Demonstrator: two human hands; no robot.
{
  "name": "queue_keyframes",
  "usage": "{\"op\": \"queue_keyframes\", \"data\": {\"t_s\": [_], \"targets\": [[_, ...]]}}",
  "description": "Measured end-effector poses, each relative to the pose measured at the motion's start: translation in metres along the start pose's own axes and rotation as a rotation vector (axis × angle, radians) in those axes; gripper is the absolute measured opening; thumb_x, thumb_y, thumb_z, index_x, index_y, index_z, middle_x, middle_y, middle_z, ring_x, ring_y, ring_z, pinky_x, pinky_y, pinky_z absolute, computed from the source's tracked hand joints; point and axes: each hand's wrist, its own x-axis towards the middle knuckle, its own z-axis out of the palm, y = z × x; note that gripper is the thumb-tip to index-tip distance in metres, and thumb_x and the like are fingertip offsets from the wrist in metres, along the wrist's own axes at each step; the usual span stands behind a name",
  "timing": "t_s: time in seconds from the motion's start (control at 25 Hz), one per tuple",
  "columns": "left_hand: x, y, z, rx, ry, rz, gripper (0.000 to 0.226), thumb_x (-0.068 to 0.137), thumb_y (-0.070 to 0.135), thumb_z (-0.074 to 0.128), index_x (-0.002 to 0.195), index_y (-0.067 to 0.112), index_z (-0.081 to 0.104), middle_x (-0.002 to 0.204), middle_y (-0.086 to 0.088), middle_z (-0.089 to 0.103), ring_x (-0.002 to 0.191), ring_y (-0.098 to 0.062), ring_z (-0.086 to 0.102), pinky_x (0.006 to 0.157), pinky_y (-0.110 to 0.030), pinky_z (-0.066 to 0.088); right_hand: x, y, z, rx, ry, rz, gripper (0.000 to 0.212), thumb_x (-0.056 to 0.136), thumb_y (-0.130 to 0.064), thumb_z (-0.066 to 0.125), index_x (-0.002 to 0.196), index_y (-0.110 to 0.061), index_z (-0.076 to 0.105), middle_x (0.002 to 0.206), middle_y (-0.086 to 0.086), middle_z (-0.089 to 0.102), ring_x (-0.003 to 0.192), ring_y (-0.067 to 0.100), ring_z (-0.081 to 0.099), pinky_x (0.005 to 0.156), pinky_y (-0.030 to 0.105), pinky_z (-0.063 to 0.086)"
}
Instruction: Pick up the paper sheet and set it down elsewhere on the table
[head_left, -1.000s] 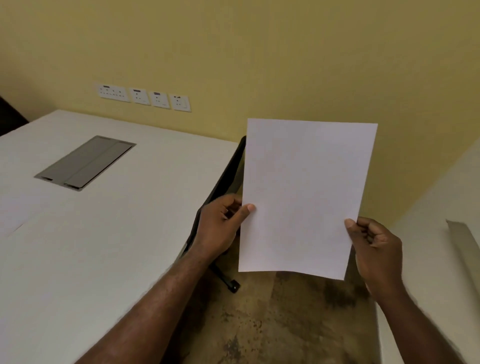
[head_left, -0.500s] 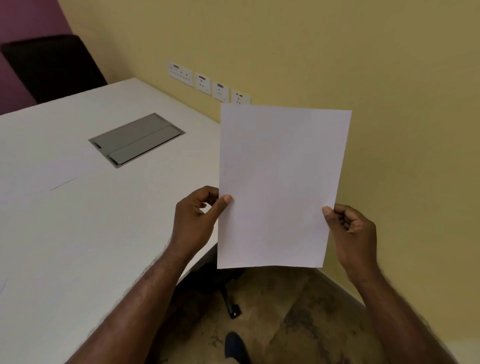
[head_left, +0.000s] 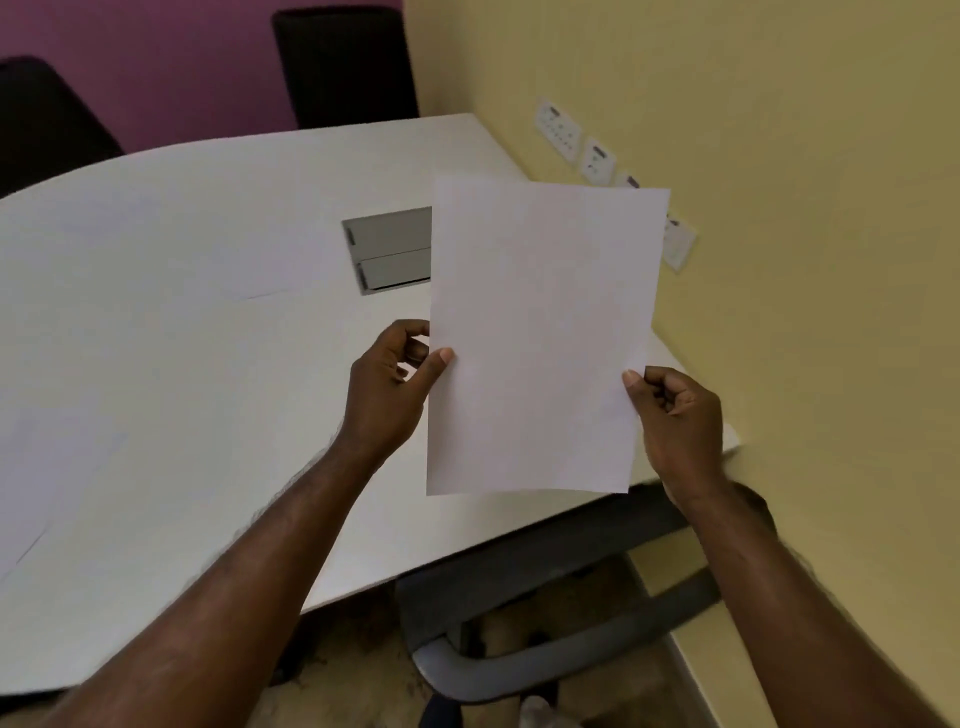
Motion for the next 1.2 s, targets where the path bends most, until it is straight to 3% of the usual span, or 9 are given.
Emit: {"op": "queue_keyframes", "data": {"t_s": [0.16,0.24,0.4,0.52,0.6,0.76,0.96,1.12,1.2], "targets": [[0.017,-0.042,0.018,0.128,0.145,-0.082,0.024,0.087,0.022,0.065,0.101,0.030,0.047,0.076,0.009,0.064,0.071,0.001,0.058,0.060,-0.011,0.039,0.061,0.046,0.045,-0.008,-0.195,0.006,0.005,0.087,-0.026,0.069,0.084,-0.023,0.069,0.071,-0.008,0.066,0.066,0.009,0.060,0.068,0.024,0.050],[0.024,-0.066,0.031,0.200,0.176,-0.121,0.017,0.088,0.018,0.062,0.094,0.029,0.050,0.079,0.013,0.063,0.074,0.004,0.058,0.057,-0.009,0.039,0.082,0.072,0.067,-0.041,-0.288,0.007,0.013,0.086,-0.025,0.070,0.091,-0.013,0.070,0.071,-0.004,0.065,0.065,0.007,0.059,0.067,0.026,0.049],[0.037,-0.121,0.058,0.298,0.165,-0.231,0.014,0.089,0.013,0.058,0.087,0.027,0.058,0.085,0.019,0.062,0.077,0.003,0.055,0.061,-0.007,0.038,0.113,0.117,0.105,-0.124,-0.460,-0.034,0.034,0.083,-0.020,0.074,0.114,-0.020,0.060,0.066,-0.003,0.061,0.058,0.002,0.055,0.063,0.004,0.041],[0.044,-0.166,0.073,0.389,0.082,-0.288,0.012,0.089,0.016,0.061,0.093,0.028,0.065,0.093,0.020,0.063,0.078,-0.001,0.055,0.067,-0.005,0.037,0.125,0.153,0.130,-0.200,-0.542,-0.025,0.037,0.083,-0.019,0.072,0.118,-0.024,0.061,0.063,-0.005,0.059,0.059,0.006,0.055,0.065,0.008,0.043],[0.045,-0.193,0.081,0.436,0.039,-0.334,0.016,0.085,0.017,0.067,0.098,0.026,0.066,0.099,0.015,0.064,0.078,-0.003,0.054,0.074,-0.012,0.042,0.128,0.176,0.143,-0.267,-0.578,-0.029,0.030,0.083,-0.020,0.072,0.113,-0.021,0.067,0.061,-0.005,0.056,0.059,0.009,0.053,0.068,0.020,0.046],[0.047,-0.233,0.097,0.512,-0.015,-0.482,0.029,0.077,0.024,0.075,0.104,0.026,0.066,0.106,0.005,0.066,0.089,-0.014,0.057,0.084,-0.035,0.047,0.132,0.208,0.168,-0.388,-0.655,-0.050,0.027,0.083,-0.022,0.073,0.110,-0.017,0.072,0.057,-0.012,0.050,0.063,0.011,0.055,0.071,0.023,0.044],[0.041,-0.260,0.111,0.675,-0.157,-0.542,0.053,0.075,0.035,0.076,0.125,0.032,0.057,0.110,0.003,0.057,0.107,-0.021,0.052,0.088,-0.037,0.039,0.130,0.228,0.176,-0.540,-0.713,-0.048,0.030,0.086,-0.024,0.070,0.115,-0.018,0.070,0.089,0.005,0.068,0.093,0.023,0.065,0.084,0.030,0.049],[0.034,-0.271,0.111,0.821,-0.220,-0.478,0.061,0.082,0.050,0.065,0.138,0.038,0.044,0.152,0.011,0.031,0.133,-0.022,0.030,0.098,-0.042,0.030,0.124,0.237,0.174,-0.613,-0.658,-0.113,0.034,0.088,-0.026,0.068,0.121,-0.020,0.067,0.103,0.009,0.053,0.099,0.028,0.053,0.087,0.036,0.047],[0.031,-0.274,0.111,0.863,-0.259,-0.468,0.061,0.086,0.055,0.056,0.143,0.040,0.036,0.157,0.017,0.022,0.142,-0.019,0.020,0.104,-0.044,0.024,0.123,0.239,0.175,-0.638,-0.646,-0.104,0.036,0.088,-0.028,0.067,0.123,-0.022,0.066,0.110,0.009,0.050,0.104,0.028,0.049,0.089,0.037,0.045]]}}
